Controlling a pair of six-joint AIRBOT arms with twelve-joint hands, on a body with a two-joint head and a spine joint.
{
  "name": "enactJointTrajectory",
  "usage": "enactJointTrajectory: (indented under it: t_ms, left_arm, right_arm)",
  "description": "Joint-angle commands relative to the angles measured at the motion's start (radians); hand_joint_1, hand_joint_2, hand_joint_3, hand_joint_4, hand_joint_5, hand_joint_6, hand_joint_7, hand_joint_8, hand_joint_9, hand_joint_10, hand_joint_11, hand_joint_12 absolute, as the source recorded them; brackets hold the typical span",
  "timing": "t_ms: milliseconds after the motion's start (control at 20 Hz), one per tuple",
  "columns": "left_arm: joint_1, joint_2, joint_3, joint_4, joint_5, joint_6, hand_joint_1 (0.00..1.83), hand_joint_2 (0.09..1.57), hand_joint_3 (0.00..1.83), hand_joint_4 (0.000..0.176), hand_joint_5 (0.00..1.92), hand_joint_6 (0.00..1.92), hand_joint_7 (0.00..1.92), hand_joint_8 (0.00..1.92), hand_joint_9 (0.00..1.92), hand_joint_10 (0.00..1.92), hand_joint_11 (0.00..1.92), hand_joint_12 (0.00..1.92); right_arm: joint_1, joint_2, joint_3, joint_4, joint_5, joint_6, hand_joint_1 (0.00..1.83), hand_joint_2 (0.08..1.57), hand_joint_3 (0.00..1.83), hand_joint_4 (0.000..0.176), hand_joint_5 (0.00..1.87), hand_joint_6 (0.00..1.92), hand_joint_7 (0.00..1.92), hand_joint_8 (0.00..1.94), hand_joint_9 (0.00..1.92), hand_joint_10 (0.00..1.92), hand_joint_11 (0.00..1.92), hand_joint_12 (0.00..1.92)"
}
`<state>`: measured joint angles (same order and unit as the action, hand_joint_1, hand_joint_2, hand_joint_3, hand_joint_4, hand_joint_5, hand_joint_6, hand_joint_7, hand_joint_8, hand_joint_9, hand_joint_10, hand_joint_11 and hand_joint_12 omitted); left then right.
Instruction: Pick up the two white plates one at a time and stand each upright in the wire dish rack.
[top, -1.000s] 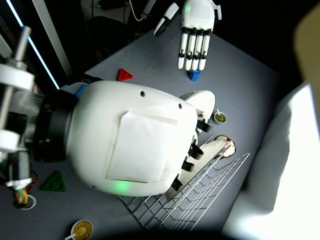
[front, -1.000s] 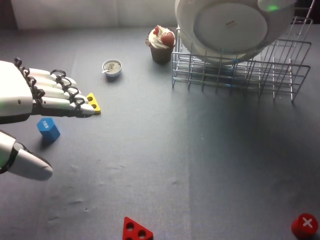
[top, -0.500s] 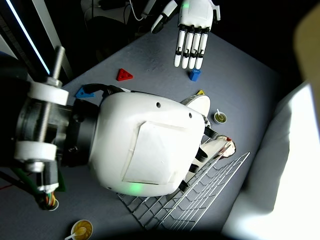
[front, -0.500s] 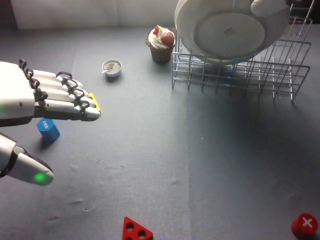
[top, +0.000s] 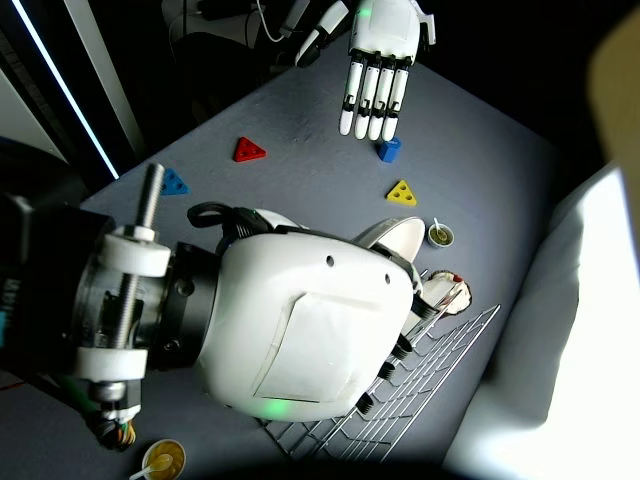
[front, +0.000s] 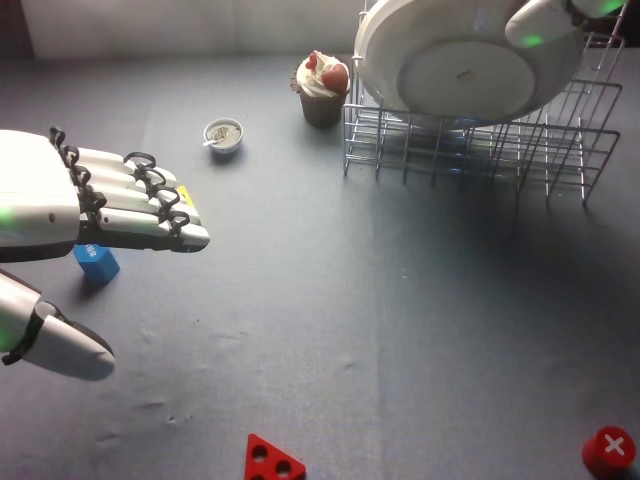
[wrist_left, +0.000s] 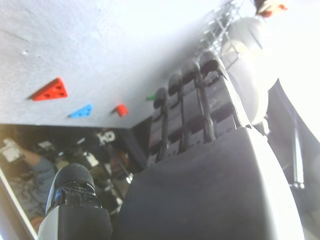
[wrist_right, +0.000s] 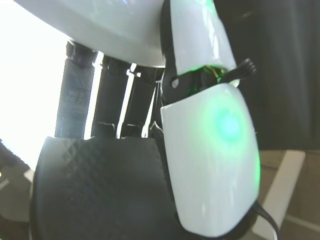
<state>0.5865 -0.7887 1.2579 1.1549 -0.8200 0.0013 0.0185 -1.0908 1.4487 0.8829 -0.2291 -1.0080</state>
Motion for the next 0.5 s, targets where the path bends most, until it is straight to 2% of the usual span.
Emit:
enactJointTrajectory:
  t_ms: [0, 50, 200, 300, 350, 450]
  left_arm:
    - [-0.014, 0.005, -0.003, -0.062, -0.053, -0.001, 0.0, 1.02, 0.0, 0.0, 0.16, 0.0, 0.21, 0.0, 0.2, 0.01, 0.18, 0.01]
    - [-0.012, 0.003, -0.003, -0.078, -0.055, -0.001, 0.0, 1.03, 0.0, 0.0, 0.17, 0.01, 0.22, 0.01, 0.21, 0.01, 0.19, 0.02]
    - [-0.01, -0.002, -0.019, -0.075, -0.049, -0.001, 0.0, 1.03, 0.0, 0.0, 0.15, 0.0, 0.2, 0.0, 0.19, 0.0, 0.17, 0.01]
    - [-0.005, -0.004, -0.034, -0.075, -0.043, -0.001, 0.0, 1.03, 0.0, 0.0, 0.16, 0.0, 0.21, 0.0, 0.2, 0.0, 0.18, 0.01]
    - [-0.003, -0.005, -0.041, -0.075, -0.04, -0.001, 0.0, 1.02, 0.0, 0.0, 0.16, 0.0, 0.21, 0.01, 0.2, 0.0, 0.18, 0.01]
    - [0.001, -0.005, -0.061, -0.058, -0.025, -0.001, 0.0, 1.02, 0.0, 0.0, 0.15, 0.0, 0.19, 0.0, 0.17, 0.0, 0.17, 0.01]
  right_arm:
    - [0.006, 0.005, 0.005, 0.051, 0.085, 0.014, 1.5, 1.03, 0.0, 0.0, 1.0, 0.86, 1.19, 0.37, 1.25, 0.52, 1.02, 1.31]
    - [0.002, 0.004, 0.008, 0.053, 0.085, 0.013, 1.5, 1.03, 0.0, 0.0, 0.97, 0.88, 1.15, 0.46, 1.24, 0.54, 1.01, 1.32]
    - [-0.003, 0.008, 0.024, 0.12, 0.085, 0.013, 1.5, 1.03, 0.0, 0.0, 0.96, 0.9, 1.16, 0.46, 1.22, 0.57, 1.02, 1.31]
    - [-0.009, 0.012, 0.027, 0.121, 0.085, 0.011, 1.5, 1.02, 0.0, 0.0, 0.99, 0.82, 1.22, 0.34, 1.25, 0.54, 1.05, 1.27]
    - [-0.017, 0.013, 0.027, 0.121, 0.085, 0.011, 1.5, 1.02, 0.0, 0.0, 0.99, 0.85, 1.23, 0.31, 1.24, 0.53, 1.06, 1.25]
    - [-0.031, 0.011, 0.027, 0.121, 0.085, 0.011, 1.5, 1.03, 0.0, 0.0, 0.96, 0.95, 1.15, 0.47, 1.2, 0.57, 1.04, 1.27]
